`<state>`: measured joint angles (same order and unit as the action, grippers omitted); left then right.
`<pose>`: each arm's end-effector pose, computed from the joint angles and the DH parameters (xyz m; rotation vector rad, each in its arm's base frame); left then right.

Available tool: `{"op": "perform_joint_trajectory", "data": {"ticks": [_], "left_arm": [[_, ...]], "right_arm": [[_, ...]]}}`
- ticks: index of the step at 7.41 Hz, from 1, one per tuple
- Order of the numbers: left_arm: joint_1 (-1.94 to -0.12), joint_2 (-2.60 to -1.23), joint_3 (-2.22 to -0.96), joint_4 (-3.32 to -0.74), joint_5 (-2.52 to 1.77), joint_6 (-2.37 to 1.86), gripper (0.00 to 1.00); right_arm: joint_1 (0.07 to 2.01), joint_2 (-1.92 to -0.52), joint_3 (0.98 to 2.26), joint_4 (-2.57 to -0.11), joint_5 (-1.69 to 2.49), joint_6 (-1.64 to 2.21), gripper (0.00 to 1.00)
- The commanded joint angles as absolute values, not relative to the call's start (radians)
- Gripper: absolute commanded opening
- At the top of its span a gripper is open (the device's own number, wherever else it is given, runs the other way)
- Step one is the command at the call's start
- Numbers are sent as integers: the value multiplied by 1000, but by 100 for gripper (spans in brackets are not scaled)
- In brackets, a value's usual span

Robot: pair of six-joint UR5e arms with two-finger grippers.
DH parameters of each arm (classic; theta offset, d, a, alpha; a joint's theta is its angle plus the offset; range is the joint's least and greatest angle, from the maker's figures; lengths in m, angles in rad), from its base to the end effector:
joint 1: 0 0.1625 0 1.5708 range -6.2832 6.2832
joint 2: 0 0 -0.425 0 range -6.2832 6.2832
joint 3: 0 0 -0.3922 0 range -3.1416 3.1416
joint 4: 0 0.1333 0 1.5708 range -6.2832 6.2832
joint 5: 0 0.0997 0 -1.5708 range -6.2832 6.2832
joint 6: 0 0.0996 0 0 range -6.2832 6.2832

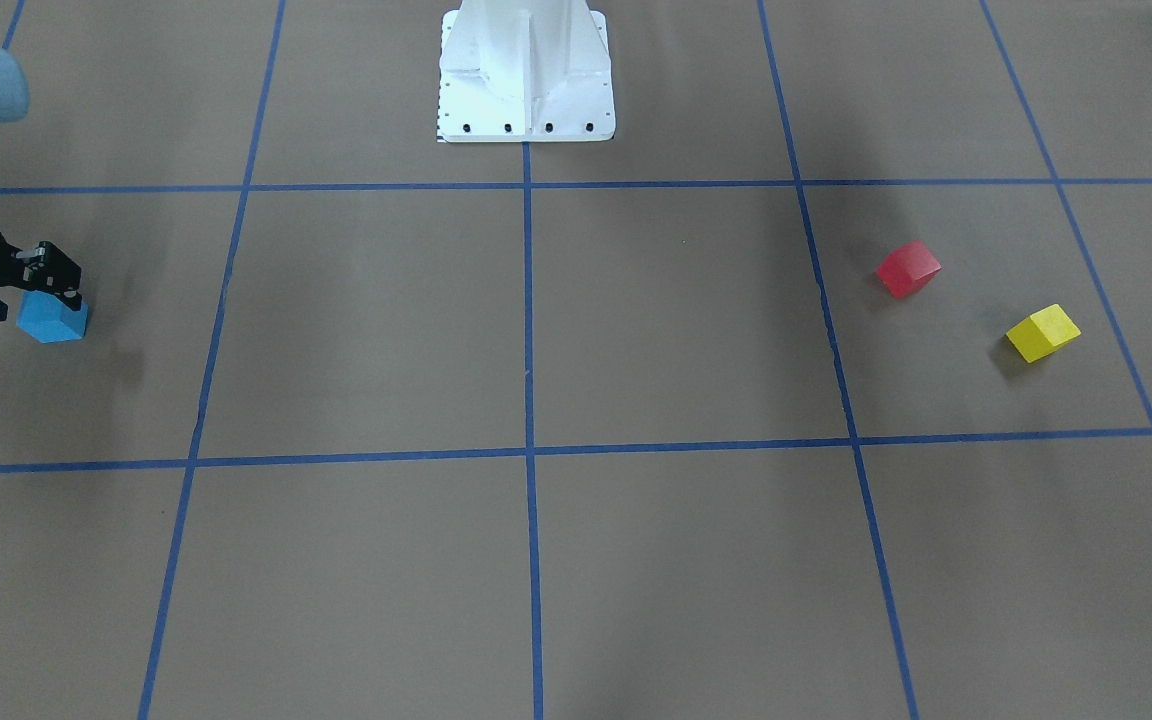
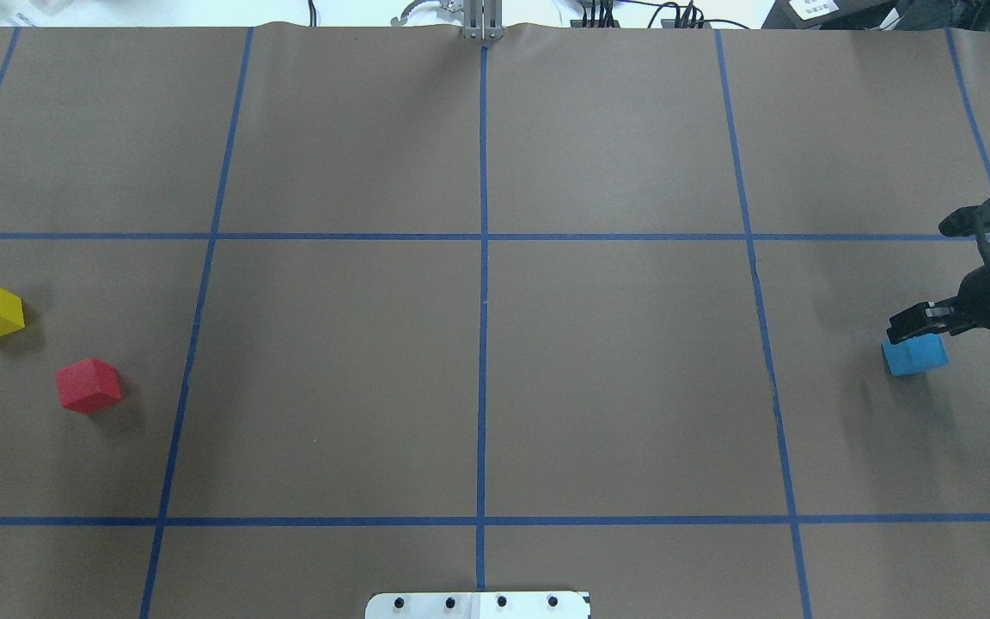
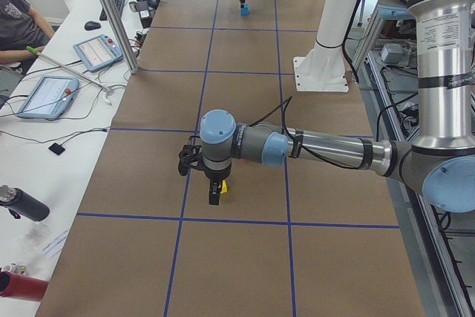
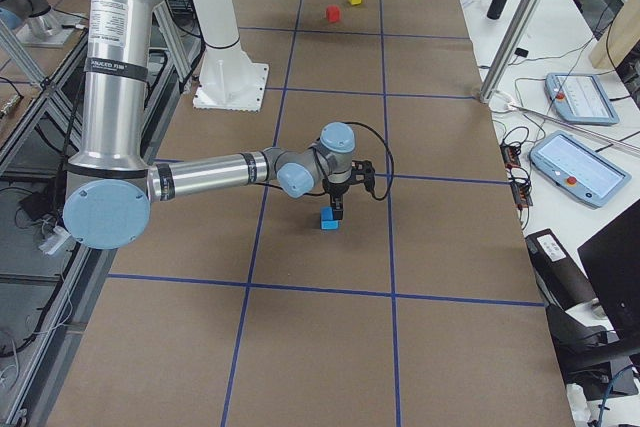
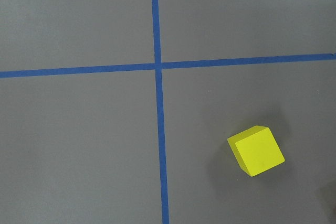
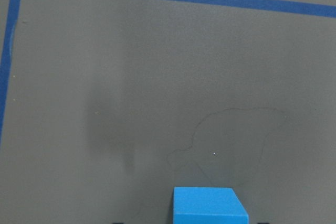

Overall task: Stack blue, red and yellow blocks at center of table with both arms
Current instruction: 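Lower the right gripper onto the blue cube and close on it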

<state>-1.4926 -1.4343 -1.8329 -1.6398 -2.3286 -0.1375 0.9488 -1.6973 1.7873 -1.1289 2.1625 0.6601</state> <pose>-0.0300 -0.4468 0.5861 0.1028 0.7707 0.0175 -0.2077 -0.4231 0.5695 0.0683 -0.7712 -0.1211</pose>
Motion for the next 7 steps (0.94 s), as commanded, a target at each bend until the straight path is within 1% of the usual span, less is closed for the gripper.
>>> {"op": "perform_joint_trajectory", "data": {"ticks": [1, 3, 4, 5, 6, 7], "left_arm": [[-1493, -1434, -1835, -1640, -2329, -138, 100], [-1494, -1434, -1839, -1640, -2329, -140, 100], [-1493, -1434, -1839, -1640, -2329, -140, 100], [-1494, -1434, -1841, -1640, -2329, -140, 100], [-1493, -1434, -1839, -1640, -2327, -138, 100], [-1493, -1434, -1839, -1640, -2329, -138, 100]], "right_arm": [[934, -1706, 1769, -1131, 2155, 637, 88], [931, -1697, 1743, -1132, 2158, 624, 88], [928, -1692, 1732, -1131, 2158, 626, 82], [928, -1689, 1724, -1131, 2167, 626, 53], [928, -1675, 1709, -1128, 2172, 626, 4], [928, -1675, 1707, -1126, 2184, 624, 0]]}}
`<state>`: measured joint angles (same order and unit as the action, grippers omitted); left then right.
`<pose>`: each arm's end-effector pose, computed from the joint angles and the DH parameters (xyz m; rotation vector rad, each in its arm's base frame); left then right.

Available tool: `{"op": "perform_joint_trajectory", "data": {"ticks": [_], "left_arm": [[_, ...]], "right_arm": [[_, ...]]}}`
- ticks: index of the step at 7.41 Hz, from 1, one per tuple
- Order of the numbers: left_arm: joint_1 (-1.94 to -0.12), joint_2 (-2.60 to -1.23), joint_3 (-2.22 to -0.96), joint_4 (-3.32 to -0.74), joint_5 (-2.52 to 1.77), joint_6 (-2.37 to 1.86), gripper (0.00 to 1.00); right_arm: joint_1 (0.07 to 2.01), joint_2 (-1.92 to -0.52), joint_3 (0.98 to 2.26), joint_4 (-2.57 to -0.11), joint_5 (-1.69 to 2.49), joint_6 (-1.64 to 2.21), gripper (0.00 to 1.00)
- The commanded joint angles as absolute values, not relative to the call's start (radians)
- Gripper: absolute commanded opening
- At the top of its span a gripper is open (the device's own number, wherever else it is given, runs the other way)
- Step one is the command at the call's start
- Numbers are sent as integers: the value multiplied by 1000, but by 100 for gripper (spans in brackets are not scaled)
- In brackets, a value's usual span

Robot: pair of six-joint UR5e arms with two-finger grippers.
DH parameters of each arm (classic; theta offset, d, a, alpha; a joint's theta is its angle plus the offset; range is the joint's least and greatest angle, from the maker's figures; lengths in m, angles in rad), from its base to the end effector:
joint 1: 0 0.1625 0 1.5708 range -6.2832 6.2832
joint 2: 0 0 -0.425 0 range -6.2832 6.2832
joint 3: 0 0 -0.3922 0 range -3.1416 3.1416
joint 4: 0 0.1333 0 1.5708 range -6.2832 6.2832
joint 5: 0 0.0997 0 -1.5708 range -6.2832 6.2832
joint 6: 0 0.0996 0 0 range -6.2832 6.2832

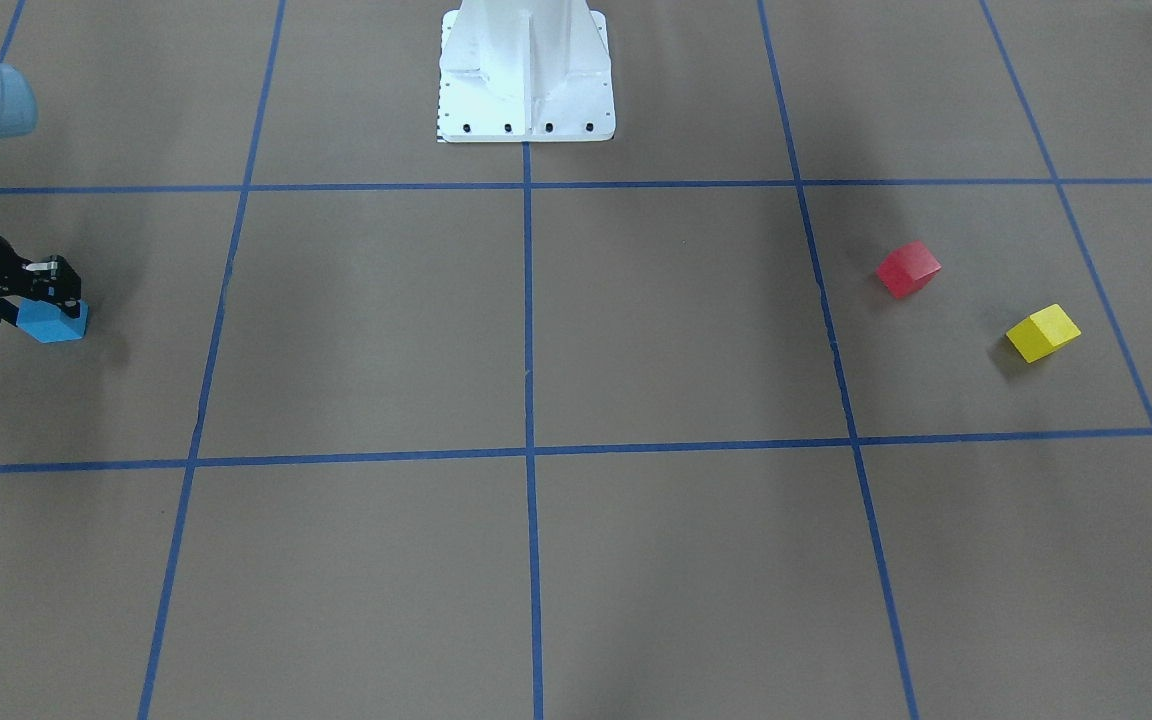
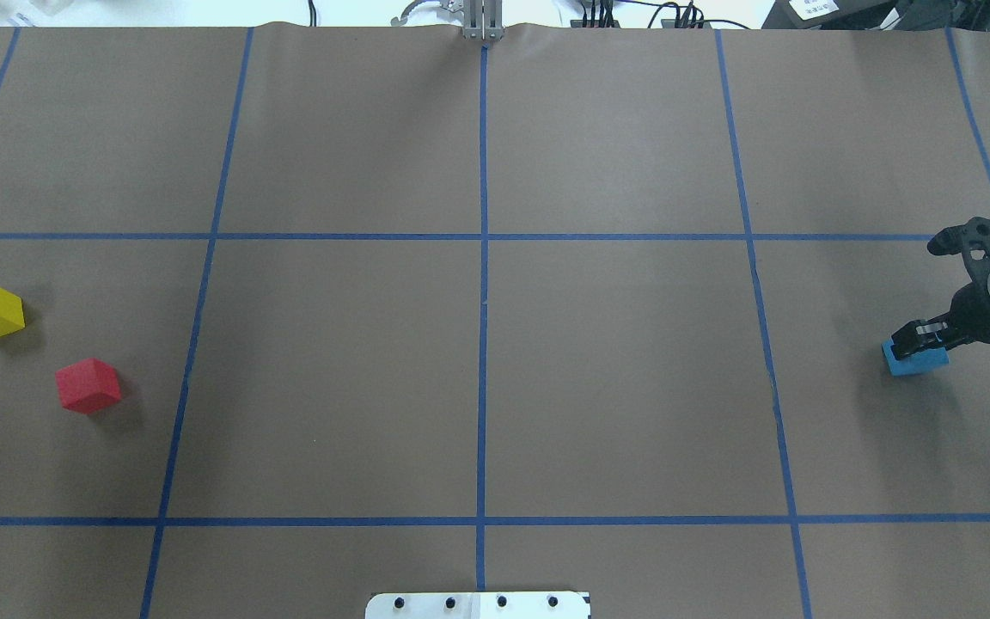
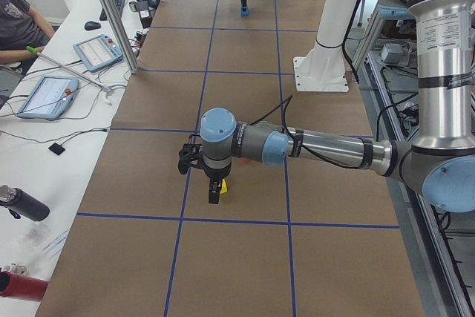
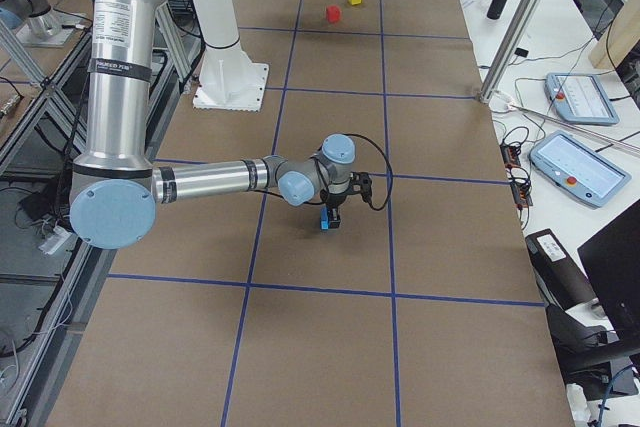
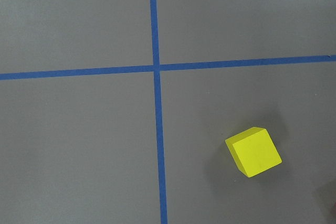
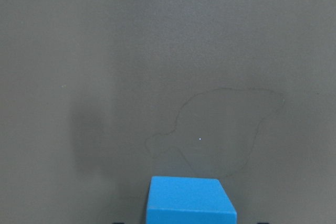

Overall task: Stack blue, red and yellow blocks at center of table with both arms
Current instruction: 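Lower the right gripper onto the blue cube and close on it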

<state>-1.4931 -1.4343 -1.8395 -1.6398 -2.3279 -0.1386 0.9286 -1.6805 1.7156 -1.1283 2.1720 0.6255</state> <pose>-0.0303 -0.4468 0.5829 0.1089 0.7706 0.0184 -0.2209 -0.4238 0.5983 0.0239 -0.7494 -0.1594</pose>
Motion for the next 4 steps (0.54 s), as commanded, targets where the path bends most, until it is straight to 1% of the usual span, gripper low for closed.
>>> {"op": "perform_joint_trajectory", "data": {"ticks": [1, 2, 4], "left_arm": [[-1494, -1434, -1839, -1640, -2329, -140, 100], [-1493, -1434, -1839, -1640, -2329, -140, 100], [-1493, -1434, -1839, -1640, -2330, -146, 100]], "right_arm": [[928, -1675, 1709, -1127, 2190, 623, 0], [928, -1672, 1726, -1132, 2192, 623, 0], [928, -1623, 1753, -1137, 2187, 633, 0]]}}
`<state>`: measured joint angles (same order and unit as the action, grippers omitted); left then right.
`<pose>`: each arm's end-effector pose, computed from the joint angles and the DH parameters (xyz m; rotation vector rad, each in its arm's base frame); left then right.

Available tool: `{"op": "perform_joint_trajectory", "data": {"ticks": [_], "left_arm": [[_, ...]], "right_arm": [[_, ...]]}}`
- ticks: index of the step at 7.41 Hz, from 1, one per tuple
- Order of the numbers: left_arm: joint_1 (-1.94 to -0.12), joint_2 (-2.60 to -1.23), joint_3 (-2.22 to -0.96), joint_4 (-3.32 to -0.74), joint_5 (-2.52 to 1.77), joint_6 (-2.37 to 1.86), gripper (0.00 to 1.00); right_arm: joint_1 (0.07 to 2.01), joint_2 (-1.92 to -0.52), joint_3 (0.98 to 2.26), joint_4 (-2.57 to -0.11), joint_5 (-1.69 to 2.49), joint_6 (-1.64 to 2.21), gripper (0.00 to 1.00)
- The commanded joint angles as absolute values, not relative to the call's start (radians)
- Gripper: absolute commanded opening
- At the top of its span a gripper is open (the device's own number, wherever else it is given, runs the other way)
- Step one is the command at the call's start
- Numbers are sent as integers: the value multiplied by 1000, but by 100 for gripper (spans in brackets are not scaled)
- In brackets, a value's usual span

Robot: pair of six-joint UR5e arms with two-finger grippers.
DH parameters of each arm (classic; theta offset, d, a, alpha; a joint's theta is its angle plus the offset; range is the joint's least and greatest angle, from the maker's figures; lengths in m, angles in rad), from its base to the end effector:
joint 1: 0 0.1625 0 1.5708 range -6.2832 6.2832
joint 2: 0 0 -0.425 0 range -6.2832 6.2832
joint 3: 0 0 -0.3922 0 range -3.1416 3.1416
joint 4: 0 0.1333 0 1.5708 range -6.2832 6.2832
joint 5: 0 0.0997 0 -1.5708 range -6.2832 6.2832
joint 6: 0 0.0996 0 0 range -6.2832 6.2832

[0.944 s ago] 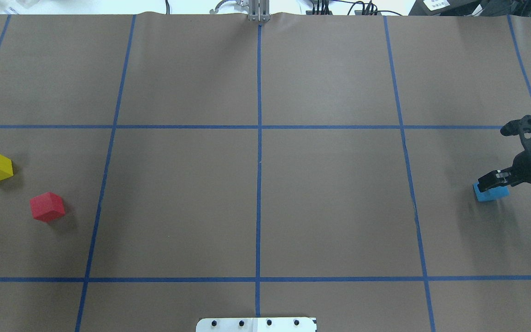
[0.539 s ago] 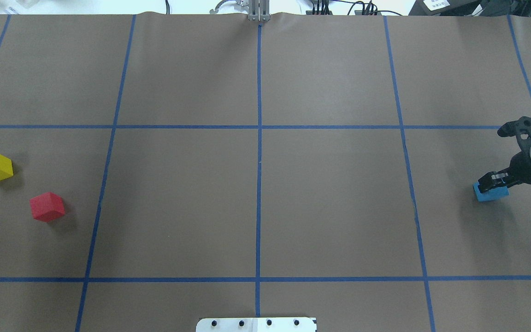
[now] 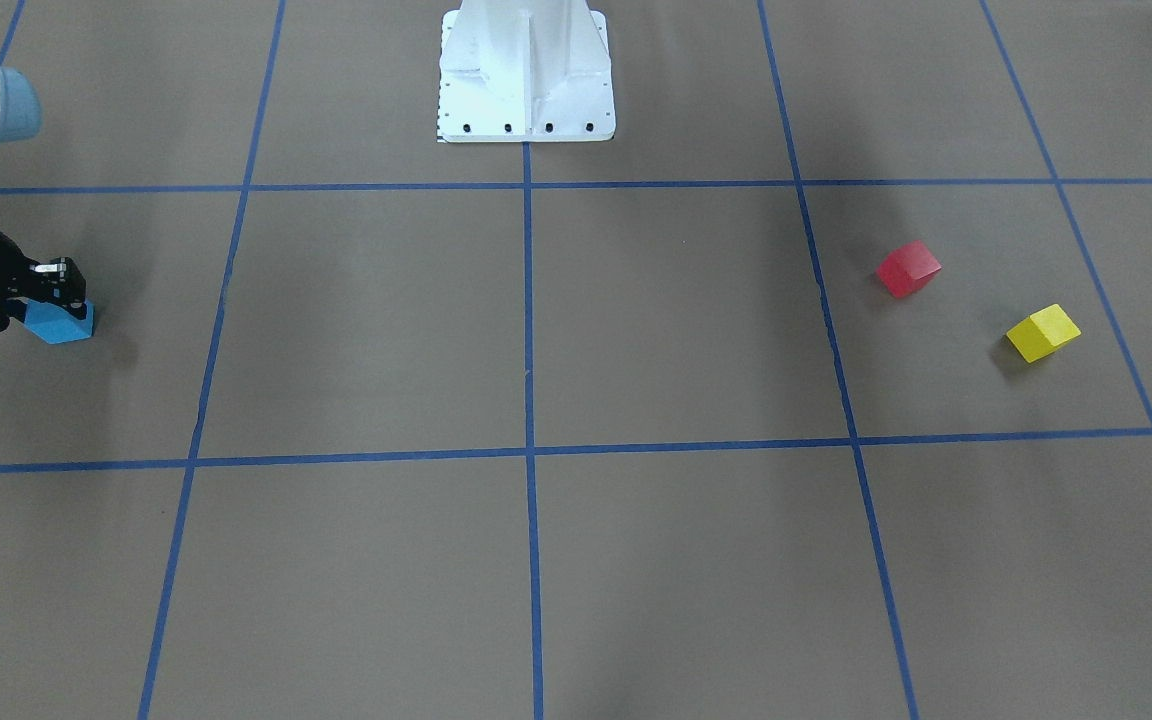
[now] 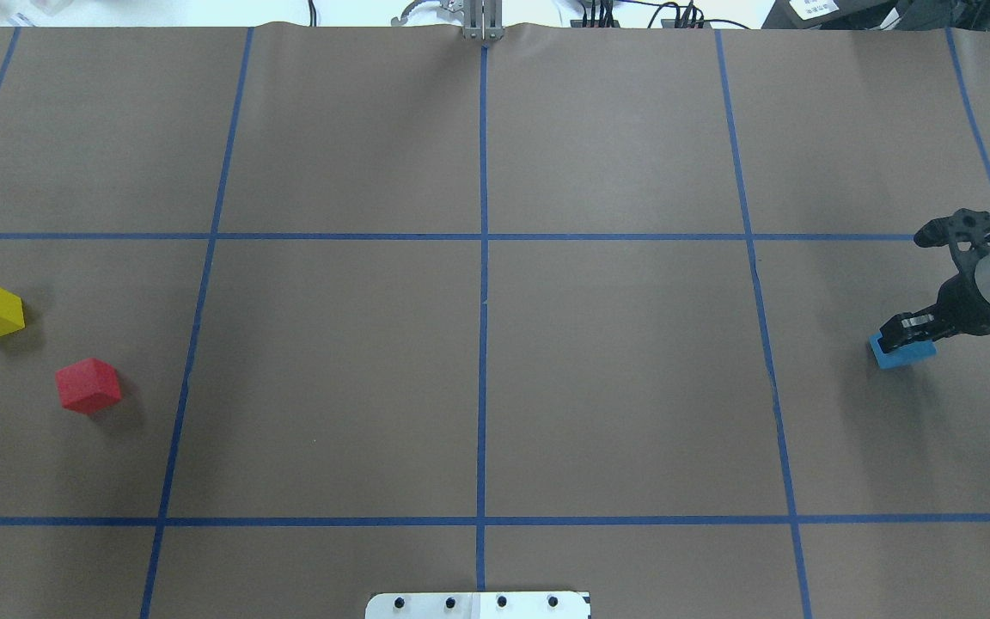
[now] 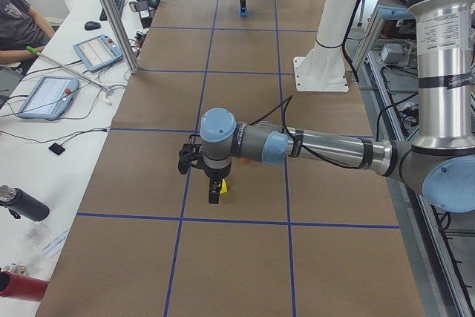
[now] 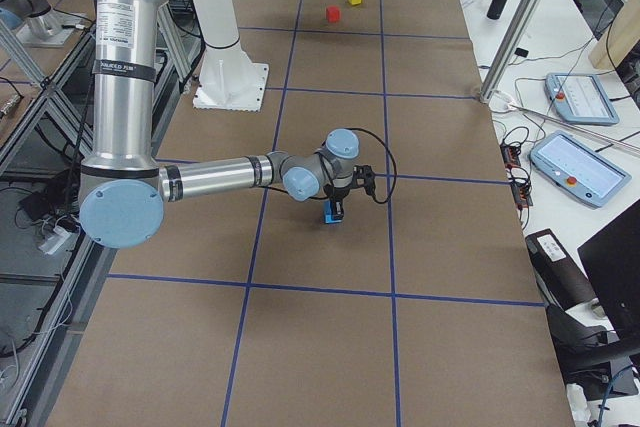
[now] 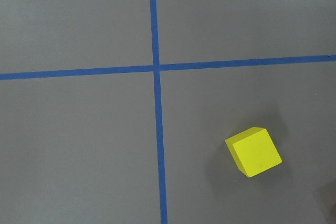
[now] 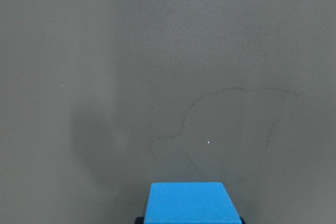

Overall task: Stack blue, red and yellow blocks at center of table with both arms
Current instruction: 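Carry the blue cube with the right gripper to the table center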

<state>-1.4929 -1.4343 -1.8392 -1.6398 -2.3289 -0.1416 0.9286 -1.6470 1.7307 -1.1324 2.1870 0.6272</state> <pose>-0.0301 -0.4468 0.5829 0.1073 0.7717 0.0157 -0.2301 -0.4341 0.5742 0.0500 -0.7845 -0.1750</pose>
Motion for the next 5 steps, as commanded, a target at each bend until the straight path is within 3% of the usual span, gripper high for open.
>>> {"op": "perform_joint_trajectory", "data": {"ticks": [1, 5], "left_arm": [[-1493, -1434, -1841, -1640, -2330, -146, 100], [-1490, -1437, -1838, -1640, -2330, -164, 100]], "right_arm": [[914, -1577, 1773, -1143, 2189, 658, 0], [708, -1014, 1728, -1642, 2103, 946, 0]]}}
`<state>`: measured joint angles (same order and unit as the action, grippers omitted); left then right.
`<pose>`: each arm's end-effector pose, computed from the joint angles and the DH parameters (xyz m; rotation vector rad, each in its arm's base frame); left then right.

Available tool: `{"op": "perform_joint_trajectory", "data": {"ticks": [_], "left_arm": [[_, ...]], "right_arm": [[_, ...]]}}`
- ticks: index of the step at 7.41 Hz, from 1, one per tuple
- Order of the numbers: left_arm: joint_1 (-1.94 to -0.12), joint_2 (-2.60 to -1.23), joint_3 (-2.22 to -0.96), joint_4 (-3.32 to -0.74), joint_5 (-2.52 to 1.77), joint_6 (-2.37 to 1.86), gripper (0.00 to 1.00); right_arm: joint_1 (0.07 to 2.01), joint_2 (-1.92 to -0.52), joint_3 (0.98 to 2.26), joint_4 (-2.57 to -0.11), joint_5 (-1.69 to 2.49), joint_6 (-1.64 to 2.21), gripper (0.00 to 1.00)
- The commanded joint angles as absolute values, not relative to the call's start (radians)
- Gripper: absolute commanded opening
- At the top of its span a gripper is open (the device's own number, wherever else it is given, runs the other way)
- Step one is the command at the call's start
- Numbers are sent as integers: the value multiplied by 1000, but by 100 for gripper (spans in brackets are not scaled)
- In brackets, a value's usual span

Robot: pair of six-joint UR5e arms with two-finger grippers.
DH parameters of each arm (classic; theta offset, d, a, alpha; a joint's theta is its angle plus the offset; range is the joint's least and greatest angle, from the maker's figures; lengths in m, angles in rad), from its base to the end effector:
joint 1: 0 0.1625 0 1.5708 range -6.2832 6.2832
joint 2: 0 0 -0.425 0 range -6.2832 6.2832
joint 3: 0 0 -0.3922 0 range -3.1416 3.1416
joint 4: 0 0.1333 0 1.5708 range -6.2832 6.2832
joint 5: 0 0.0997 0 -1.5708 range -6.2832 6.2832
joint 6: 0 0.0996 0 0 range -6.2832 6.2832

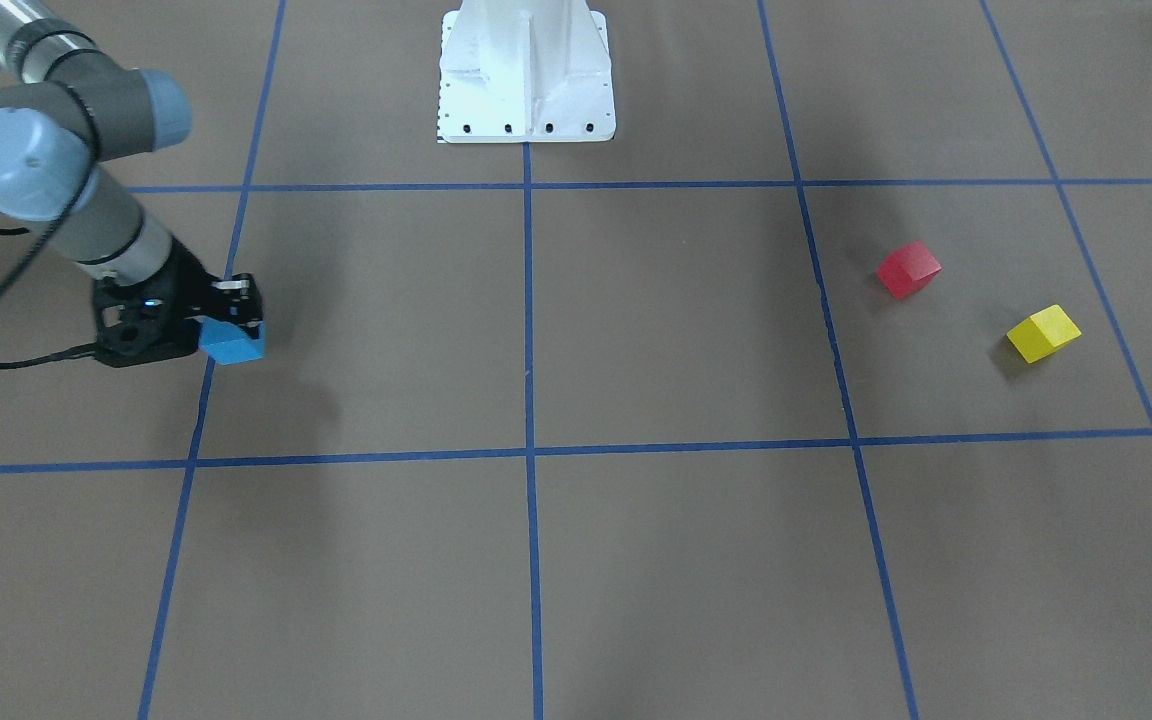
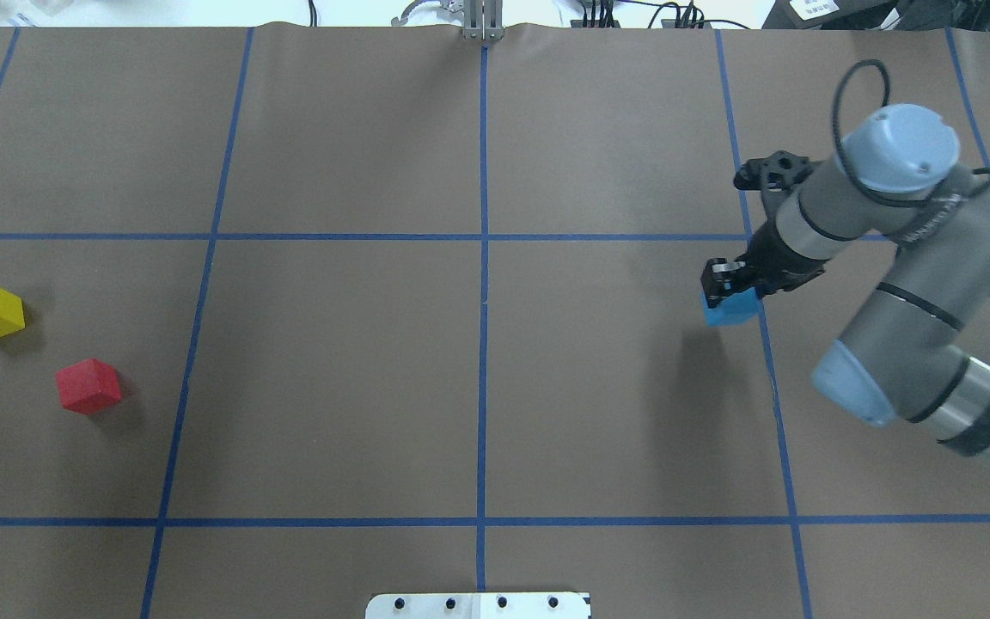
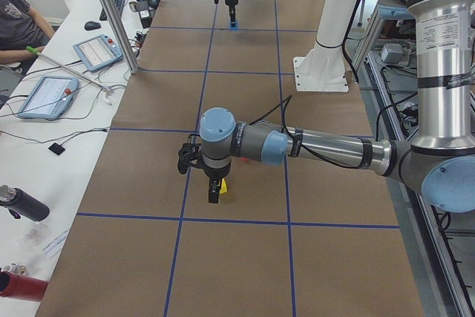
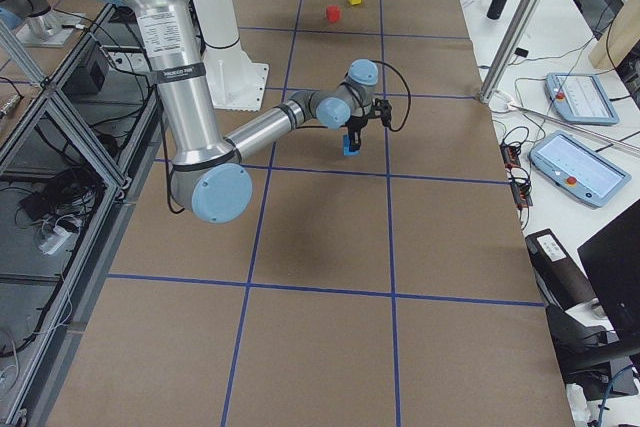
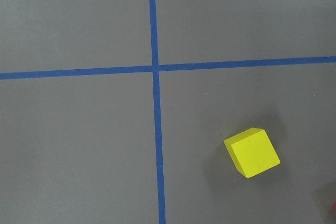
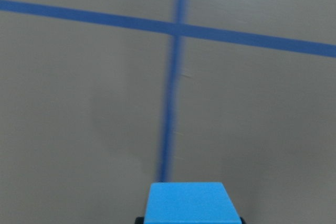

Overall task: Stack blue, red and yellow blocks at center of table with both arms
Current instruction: 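Carry the blue cube with the right gripper to the table center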

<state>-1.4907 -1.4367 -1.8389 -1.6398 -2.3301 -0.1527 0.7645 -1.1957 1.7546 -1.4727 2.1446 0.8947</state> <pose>-0.0290 -0.4478 0.5819 0.1039 0.7737 0.0082 -0.3914 -0.4851 0.3553 0.0057 -0.8437 -0.1053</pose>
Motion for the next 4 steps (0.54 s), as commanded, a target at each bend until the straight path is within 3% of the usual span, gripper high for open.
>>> {"op": "perform_joint_trajectory", "data": {"ticks": [1, 2, 4], "left_arm": [[-1488, -1442, -1835, -1641, -2330, -164, 100], [-1486, -1445, -1833, -1640, -2330, -164, 100], [-1486, -1447, -1833, -1640, -2330, -164, 100]], "right_arm": [[686, -955, 1701, -1640, 2097, 1016, 0], [637, -893, 1662, -1635, 2085, 1119, 0], [585, -737, 1463, -1519, 2065, 1208, 0]]}}
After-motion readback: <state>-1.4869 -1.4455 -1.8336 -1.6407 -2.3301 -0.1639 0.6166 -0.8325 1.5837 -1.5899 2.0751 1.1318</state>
